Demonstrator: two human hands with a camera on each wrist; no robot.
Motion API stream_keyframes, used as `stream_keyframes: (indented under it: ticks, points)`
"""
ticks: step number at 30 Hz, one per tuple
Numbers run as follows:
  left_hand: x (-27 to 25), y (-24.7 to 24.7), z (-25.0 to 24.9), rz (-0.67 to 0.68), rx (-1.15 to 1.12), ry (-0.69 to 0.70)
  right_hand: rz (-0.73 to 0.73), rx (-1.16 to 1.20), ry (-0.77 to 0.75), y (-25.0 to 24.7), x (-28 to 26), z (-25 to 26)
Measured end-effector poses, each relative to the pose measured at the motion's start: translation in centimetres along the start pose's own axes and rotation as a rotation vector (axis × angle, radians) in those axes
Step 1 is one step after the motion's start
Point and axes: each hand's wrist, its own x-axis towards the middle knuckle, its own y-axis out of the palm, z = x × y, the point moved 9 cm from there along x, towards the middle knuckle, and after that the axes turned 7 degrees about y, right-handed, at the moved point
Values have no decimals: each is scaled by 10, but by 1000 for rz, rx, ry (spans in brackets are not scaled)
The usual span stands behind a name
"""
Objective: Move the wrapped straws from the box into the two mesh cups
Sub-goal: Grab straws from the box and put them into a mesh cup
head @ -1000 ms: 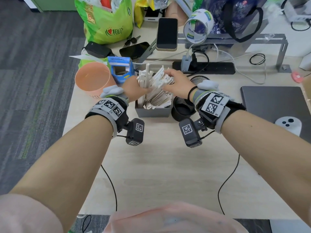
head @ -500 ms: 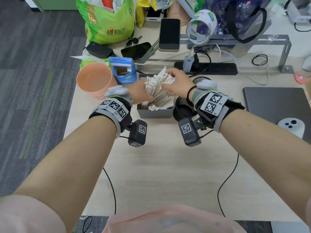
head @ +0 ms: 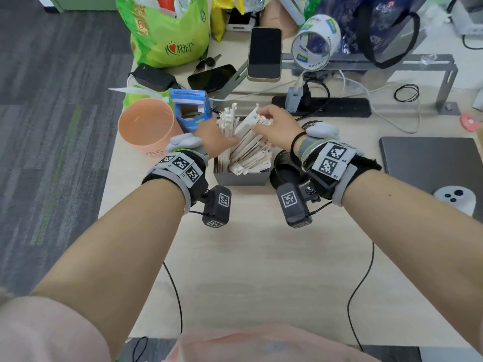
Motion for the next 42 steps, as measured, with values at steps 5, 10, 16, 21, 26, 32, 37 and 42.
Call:
stream_keyframes:
  ticks: [5,10,16,21,26,32,37,42]
  points:
    - [-6,-15,-3,-151,-17,-61,18,-88,-34,-4,-5,-3]
    - [-18,-43,-15,-359,-128,-29,-12,-81,-90,-8,-12,-3]
    - [-32,-55,-16,-551,-269,-116,83,-129,-137,-2,-19,-6]
    - [-43,-75,-41,-641,-299,-117,60,-23,-120,-24,-22,-11]
    - [-29,-65,-87,-503,-407,-45,6,34,-101,-54,-23,-31]
    - [-9,-21,-152,-440,-547,91,-153,173,13,-106,-22,-79]
    - [10,9,-172,-432,-560,114,-222,229,79,-129,-22,-113]
    - [28,55,-180,-241,-536,137,-239,257,103,-145,-19,-134]
